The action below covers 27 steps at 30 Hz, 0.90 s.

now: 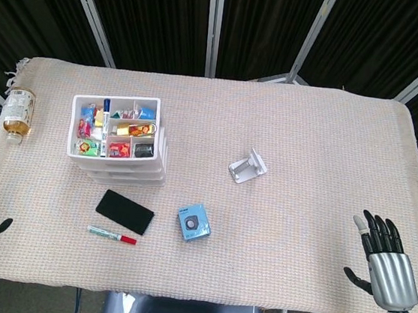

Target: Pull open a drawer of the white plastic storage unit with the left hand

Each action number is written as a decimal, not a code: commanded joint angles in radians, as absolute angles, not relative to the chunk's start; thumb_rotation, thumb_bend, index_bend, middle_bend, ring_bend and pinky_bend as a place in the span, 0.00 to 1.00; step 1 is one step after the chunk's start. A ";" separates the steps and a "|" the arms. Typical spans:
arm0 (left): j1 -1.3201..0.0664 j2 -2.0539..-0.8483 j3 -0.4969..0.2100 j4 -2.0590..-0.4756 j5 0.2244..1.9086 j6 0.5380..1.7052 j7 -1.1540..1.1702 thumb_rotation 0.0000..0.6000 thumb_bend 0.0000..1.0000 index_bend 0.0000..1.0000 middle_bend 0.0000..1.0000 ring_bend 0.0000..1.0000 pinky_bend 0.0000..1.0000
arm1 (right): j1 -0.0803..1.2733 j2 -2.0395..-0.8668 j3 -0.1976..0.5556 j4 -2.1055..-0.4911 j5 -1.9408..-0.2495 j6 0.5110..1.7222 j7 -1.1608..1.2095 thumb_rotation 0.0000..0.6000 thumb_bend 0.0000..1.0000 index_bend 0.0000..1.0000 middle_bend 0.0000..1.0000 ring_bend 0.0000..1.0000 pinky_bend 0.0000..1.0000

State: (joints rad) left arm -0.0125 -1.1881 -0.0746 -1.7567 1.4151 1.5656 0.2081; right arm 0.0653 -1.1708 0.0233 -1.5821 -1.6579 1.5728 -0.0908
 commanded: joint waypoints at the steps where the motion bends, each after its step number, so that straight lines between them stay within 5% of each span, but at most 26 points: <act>1: -0.015 -1.181 -0.069 -1.763 1.429 1.560 0.197 1.00 0.10 0.00 0.00 0.00 0.00 | 0.064 -1.168 0.023 -1.582 -1.656 1.573 -0.087 1.00 0.01 0.00 0.00 0.00 0.00; 5: -0.016 -1.183 -0.068 -1.767 1.464 1.578 0.171 1.00 0.15 0.00 0.00 0.01 0.01 | 0.062 -1.160 0.022 -1.587 -1.652 1.572 -0.077 1.00 0.01 0.00 0.00 0.00 0.00; 7: -0.017 -1.198 -0.076 -1.761 1.482 1.597 0.153 1.00 0.19 0.00 0.07 0.11 0.09 | 0.062 -1.157 0.022 -1.593 -1.653 1.572 -0.075 1.00 0.01 0.00 0.00 0.00 0.00; 11: -0.025 -1.231 -0.088 -1.744 1.506 1.614 0.096 1.00 0.39 0.00 0.55 0.55 0.45 | 0.061 -1.156 0.021 -1.596 -1.655 1.573 -0.077 1.00 0.01 0.00 0.00 0.00 0.00; 14: -0.038 -1.260 -0.093 -1.739 1.521 1.609 0.016 1.00 0.54 0.00 0.73 0.70 0.55 | 0.061 -1.155 0.021 -1.598 -1.653 1.573 -0.075 1.00 0.01 0.00 0.00 0.00 0.00; 18: -0.071 -1.269 -0.068 -1.756 1.556 1.541 -0.158 1.00 0.64 0.00 0.79 0.76 0.60 | 0.061 -1.153 0.023 -1.599 -1.649 1.569 -0.070 1.00 0.01 0.00 0.00 0.00 0.00; 27: -0.180 -1.214 -0.017 -1.811 1.563 1.308 -0.491 1.00 0.66 0.00 0.81 0.78 0.62 | 0.062 -1.151 0.022 -1.600 -1.648 1.567 -0.068 1.00 0.01 0.00 0.00 0.00 0.00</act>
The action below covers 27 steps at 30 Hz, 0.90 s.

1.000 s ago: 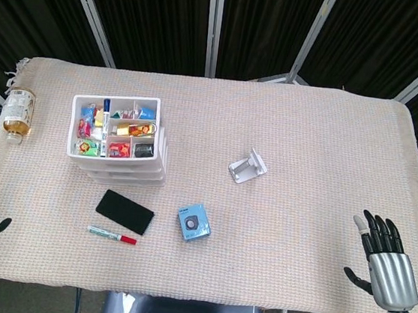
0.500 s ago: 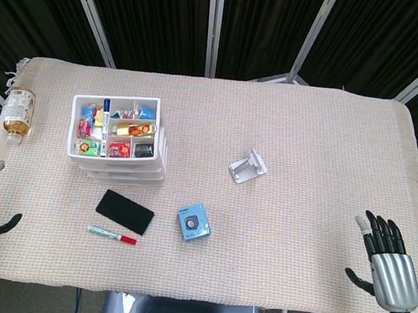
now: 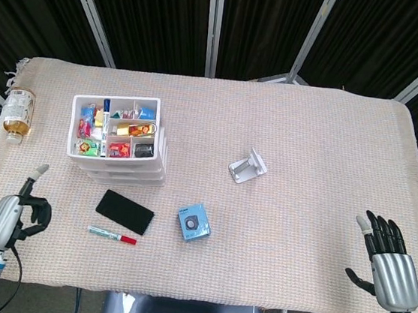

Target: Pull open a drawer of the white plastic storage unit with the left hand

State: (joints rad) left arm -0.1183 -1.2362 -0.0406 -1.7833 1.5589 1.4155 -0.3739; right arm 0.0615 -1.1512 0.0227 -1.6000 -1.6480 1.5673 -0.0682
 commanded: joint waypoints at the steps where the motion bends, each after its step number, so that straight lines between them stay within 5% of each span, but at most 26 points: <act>1: -0.190 -1.216 -0.019 -1.812 1.557 1.291 -0.508 1.00 0.66 0.00 0.81 0.78 0.62 | 0.062 -1.151 0.022 -1.601 -1.648 1.566 -0.068 1.00 0.01 0.00 0.00 0.00 0.00; 7: -0.261 -1.241 -0.042 -1.799 1.499 1.174 -0.590 1.00 0.67 0.00 0.81 0.78 0.63 | 0.062 -1.151 0.021 -1.601 -1.649 1.563 -0.070 1.00 0.01 0.00 0.00 0.00 0.00; 15: -0.324 -1.304 -0.076 -1.756 1.439 1.099 -0.595 1.00 0.83 0.00 0.82 0.79 0.63 | 0.062 -1.146 0.023 -1.604 -1.646 1.564 -0.059 1.00 0.01 0.00 0.00 0.00 0.00; 27: -0.386 -1.369 -0.112 -1.708 1.354 1.008 -0.622 1.00 0.85 0.00 0.82 0.79 0.63 | 0.062 -1.139 0.024 -1.606 -1.647 1.565 -0.047 1.00 0.01 0.00 0.00 0.00 0.00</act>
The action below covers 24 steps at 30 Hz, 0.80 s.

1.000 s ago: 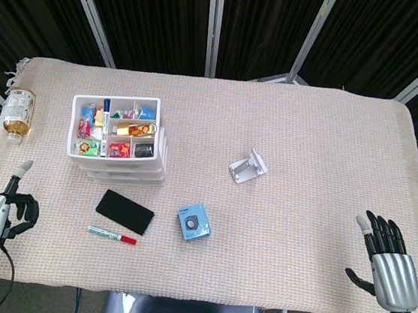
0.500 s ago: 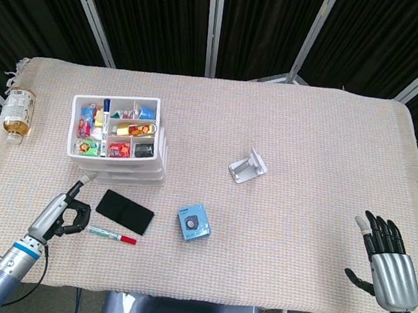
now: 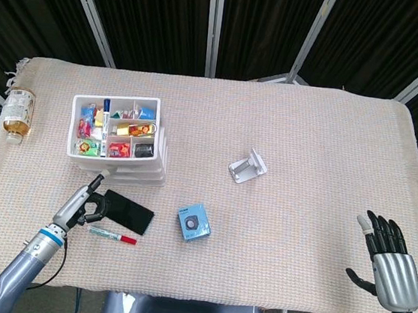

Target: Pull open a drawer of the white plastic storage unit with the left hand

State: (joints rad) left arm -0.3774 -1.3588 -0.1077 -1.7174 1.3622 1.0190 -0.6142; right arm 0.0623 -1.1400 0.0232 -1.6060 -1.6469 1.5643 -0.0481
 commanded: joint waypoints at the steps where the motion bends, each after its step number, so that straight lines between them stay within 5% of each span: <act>1: -0.389 -1.373 -0.112 -1.704 1.352 1.003 -0.622 1.00 0.85 0.00 0.82 0.79 0.63 | 0.062 -1.139 0.024 -1.607 -1.647 1.565 -0.046 1.00 0.01 0.00 0.00 0.00 0.00; 24: -0.445 -1.433 -0.141 -1.653 1.310 0.935 -0.678 1.00 0.85 0.00 0.82 0.79 0.63 | 0.062 -1.136 0.023 -1.610 -1.647 1.564 -0.043 1.00 0.01 0.00 0.00 0.00 0.00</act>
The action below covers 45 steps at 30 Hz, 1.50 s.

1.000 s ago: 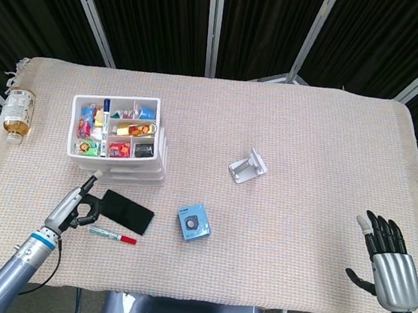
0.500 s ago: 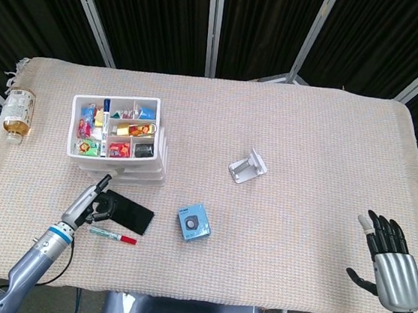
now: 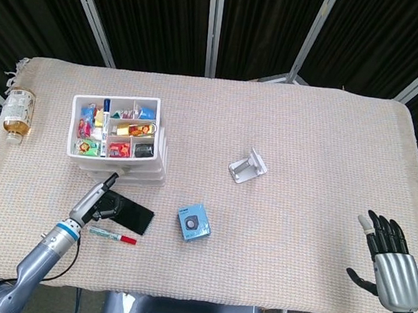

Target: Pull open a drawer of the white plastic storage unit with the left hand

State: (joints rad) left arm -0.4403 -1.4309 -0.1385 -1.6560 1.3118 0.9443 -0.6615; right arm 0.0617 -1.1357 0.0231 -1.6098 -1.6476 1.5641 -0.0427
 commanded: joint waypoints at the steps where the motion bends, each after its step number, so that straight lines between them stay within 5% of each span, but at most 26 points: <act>1: -0.446 -1.434 -0.142 -1.651 1.311 0.933 -0.687 1.00 0.85 0.00 0.82 0.79 0.63 | 0.062 -1.136 0.023 -1.609 -1.648 1.564 -0.044 1.00 0.01 0.00 0.00 0.00 0.00; 32: -0.431 -1.425 -0.057 -1.612 1.453 0.983 -0.826 1.00 0.85 0.08 0.82 0.79 0.63 | 0.062 -1.140 0.021 -1.610 -1.648 1.559 -0.055 1.00 0.01 0.00 0.00 0.00 0.00; 45: -0.321 -1.447 -0.002 -1.578 1.524 1.203 -0.724 1.00 0.85 0.08 0.82 0.79 0.63 | 0.061 -1.144 0.018 -1.609 -1.654 1.562 -0.061 1.00 0.01 0.00 0.00 0.00 0.00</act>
